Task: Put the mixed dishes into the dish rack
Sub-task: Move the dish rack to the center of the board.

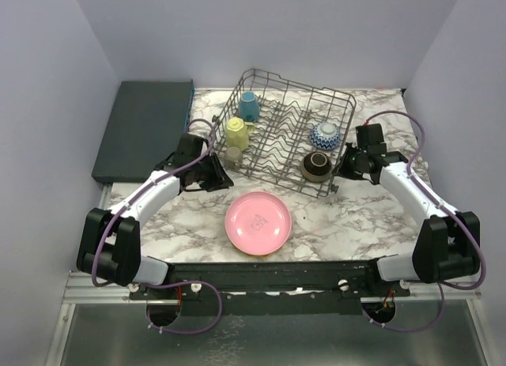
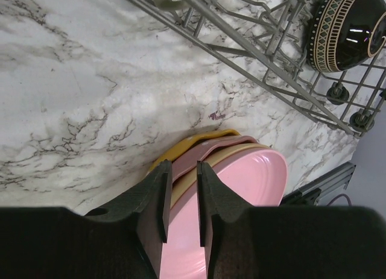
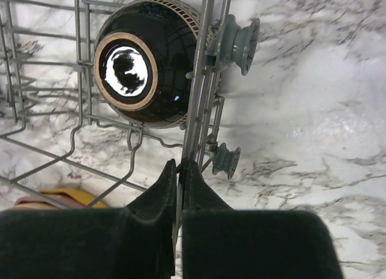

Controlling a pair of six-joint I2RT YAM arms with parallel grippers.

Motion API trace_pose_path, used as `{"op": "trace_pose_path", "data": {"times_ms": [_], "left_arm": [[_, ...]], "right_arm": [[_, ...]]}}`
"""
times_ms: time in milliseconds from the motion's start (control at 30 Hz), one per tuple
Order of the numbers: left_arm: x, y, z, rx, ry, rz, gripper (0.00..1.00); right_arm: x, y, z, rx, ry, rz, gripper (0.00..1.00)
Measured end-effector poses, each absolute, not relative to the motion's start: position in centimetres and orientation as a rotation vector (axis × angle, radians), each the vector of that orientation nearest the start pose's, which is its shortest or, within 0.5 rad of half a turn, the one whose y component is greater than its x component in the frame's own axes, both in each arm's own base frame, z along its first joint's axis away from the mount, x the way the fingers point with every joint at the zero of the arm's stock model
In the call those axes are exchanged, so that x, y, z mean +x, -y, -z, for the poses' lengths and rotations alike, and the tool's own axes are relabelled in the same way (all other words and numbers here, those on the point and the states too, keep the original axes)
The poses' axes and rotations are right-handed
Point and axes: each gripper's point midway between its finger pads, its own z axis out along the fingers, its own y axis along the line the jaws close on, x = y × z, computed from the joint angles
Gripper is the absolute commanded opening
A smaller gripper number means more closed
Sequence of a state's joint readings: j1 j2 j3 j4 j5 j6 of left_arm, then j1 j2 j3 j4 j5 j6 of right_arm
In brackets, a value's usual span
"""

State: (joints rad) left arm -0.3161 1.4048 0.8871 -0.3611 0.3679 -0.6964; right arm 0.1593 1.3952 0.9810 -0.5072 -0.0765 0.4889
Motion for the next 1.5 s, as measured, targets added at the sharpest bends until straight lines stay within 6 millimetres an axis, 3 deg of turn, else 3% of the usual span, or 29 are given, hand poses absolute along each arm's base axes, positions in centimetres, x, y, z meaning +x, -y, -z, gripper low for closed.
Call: {"op": "trace_pose_path", "data": {"times_ms": [600,800,1167,1300,1500], "left_arm": [[26.3,18.3,-10.9,-0.445,-2.55,0.925,0.44],[25.9,18.3,-11.4,-0.469,-2.531,0.942,0.45],[24.5,17.9,-10.7,-0.547,-2.552,0.948,0.49],[24.2,17.9,-10.8,-0.566,-2.556,0.95,0.51],[23.8,17.7,-10.7,-0.6,-2.572,0.938,0.52]], "right_arm": [[28.4,-16.8,-10.7,0.279,-2.569,-0.546,0.0],[27.7,-18.4,-10.5,0.249,-2.584,-0.576,0.0],[27.2,-19.6,-10.7,0.212,-2.586,-0.587,0.04],[27.1,-19.8,-10.8,0.194,-2.588,-0.576,0.15],[27.3,-20.3,-11.9,0.141,-2.572,-0.574,0.39]]}}
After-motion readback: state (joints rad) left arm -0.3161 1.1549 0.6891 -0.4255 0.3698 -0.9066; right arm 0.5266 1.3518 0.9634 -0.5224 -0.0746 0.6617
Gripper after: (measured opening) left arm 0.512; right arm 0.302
